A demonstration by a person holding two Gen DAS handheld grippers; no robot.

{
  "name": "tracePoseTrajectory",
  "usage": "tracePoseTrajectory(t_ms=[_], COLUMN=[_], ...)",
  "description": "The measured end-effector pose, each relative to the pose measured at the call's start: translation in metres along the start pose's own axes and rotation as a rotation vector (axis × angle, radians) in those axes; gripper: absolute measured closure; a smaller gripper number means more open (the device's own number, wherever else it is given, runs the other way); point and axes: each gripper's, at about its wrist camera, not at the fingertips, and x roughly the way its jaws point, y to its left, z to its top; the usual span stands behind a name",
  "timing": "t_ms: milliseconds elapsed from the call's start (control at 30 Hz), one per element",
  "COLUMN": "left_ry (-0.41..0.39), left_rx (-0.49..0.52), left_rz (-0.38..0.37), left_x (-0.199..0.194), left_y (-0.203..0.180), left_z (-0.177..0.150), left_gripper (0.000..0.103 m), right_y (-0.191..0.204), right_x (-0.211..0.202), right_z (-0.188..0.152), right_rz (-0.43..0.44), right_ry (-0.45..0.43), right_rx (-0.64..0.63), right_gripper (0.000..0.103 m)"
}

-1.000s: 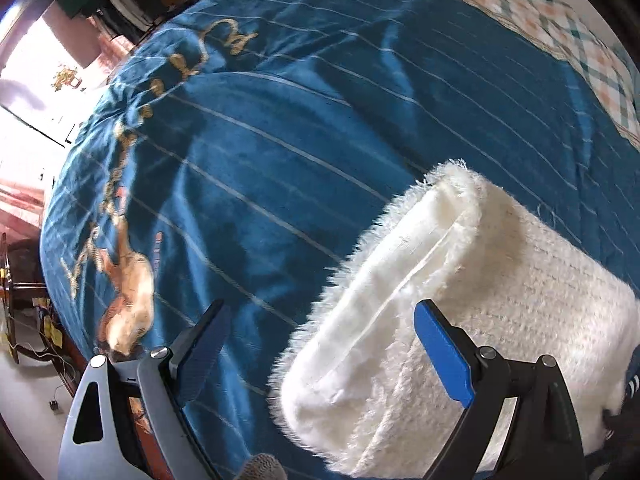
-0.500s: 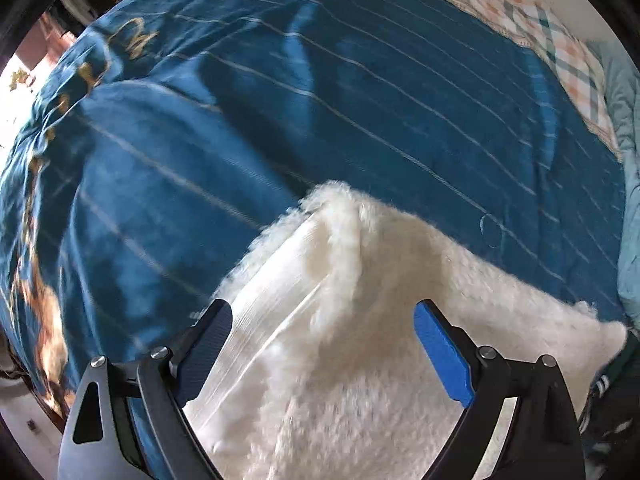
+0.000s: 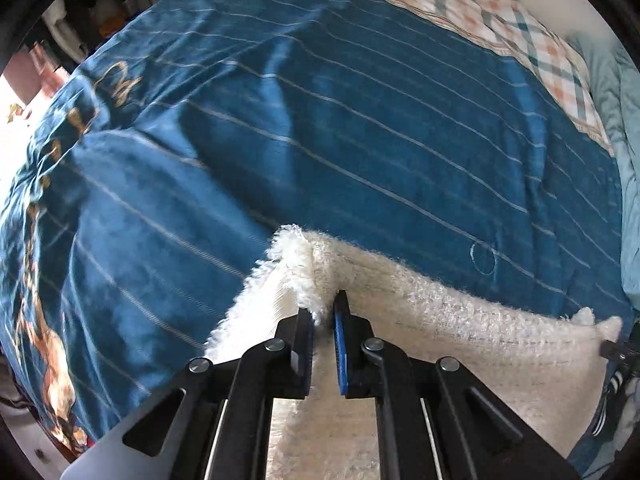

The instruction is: Fold large clothes

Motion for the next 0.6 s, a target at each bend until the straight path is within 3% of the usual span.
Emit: tracePoseTrajectory(t_ms=[33,67,100,233,433,500,600], left_ry=[0.001,0.004,0.009,0.04,0.08,0.08,0.063], left_rx=[-0.002,-0.006,-0.009,-0.007,0.054,0.06,0.071], left_rz=[0.005,0.01,0.018,0.036,0.07,0.094,0.149], left_x=[0.0,0.001,0.002,0.014,0.03,0.022,-0.008], left_y=[0.003,0.005,0.009,0.01,0.0,-0.005,-0.017], left_z=[-0.001,0.0,-0.002,-0.009,-0.014,-0.014,-0.016], left_gripper=[0.097,0.097,0.097,0.097,0.096,0.09,0.09], right_y=[0.003,0.002,0.002,0.006,-0.006,-0.001,0.005], right_x=[-0.002,-0.004,-0.011,-0.023,0.029,0.036,0.011], right_z=[0.005,0.004,0.009,0.019,0.037,0.044,0.045], right_rz=[-0.012,-0.007,0.019,0.011,-0.155,-0.203,-0.197], right_ry=[-0.007,-0.012,-0.036,-0.128,-0.042,-0.008,-0.01], right_rx=[-0.007,0.002,0.039,0.115,0.2,0.184,0.203], right_gripper=[0.066,0.087,0.089,0.091,0.091,0.087,0.073])
